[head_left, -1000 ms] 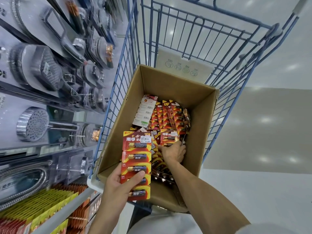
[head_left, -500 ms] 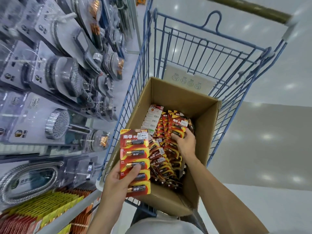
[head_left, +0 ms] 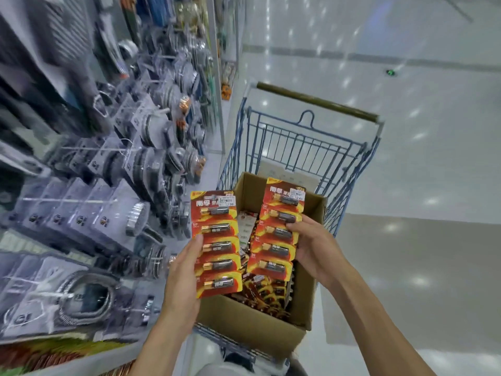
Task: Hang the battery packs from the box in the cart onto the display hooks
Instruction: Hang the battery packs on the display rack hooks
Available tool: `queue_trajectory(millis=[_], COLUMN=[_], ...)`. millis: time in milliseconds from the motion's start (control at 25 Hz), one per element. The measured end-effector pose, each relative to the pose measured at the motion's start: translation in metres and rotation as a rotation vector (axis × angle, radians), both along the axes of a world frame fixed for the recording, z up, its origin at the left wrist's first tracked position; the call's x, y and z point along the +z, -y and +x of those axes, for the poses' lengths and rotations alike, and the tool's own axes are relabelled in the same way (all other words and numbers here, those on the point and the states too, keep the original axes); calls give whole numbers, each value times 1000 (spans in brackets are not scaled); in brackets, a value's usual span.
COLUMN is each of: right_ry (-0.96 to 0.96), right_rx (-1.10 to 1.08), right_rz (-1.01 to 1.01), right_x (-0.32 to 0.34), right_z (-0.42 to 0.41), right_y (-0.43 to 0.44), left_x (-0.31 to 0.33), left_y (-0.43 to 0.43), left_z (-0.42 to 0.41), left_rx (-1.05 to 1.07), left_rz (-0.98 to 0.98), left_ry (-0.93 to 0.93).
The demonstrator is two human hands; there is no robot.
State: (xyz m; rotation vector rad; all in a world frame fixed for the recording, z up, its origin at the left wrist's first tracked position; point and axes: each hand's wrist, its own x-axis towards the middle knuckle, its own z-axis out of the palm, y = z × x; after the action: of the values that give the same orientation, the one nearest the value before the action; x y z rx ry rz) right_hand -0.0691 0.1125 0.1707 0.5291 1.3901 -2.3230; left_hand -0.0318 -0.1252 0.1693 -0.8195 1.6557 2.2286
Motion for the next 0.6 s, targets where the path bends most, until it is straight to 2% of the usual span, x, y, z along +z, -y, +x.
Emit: queue_trajectory(millis=[200,400,600], right_ry=[-105,-171,-209], right_rx=[119,293,536], right_rz=[9,-10,-44], right_x=[49,71,81], right_z=[44,106,176], right_y=[13,13,37], left_x=[33,58,83], left_y=[0,-13,-13], left_z=[59,161,277], left_rx=[106,336,583], left_rz=[40,90,15], left_ry=[-96,-159,-230])
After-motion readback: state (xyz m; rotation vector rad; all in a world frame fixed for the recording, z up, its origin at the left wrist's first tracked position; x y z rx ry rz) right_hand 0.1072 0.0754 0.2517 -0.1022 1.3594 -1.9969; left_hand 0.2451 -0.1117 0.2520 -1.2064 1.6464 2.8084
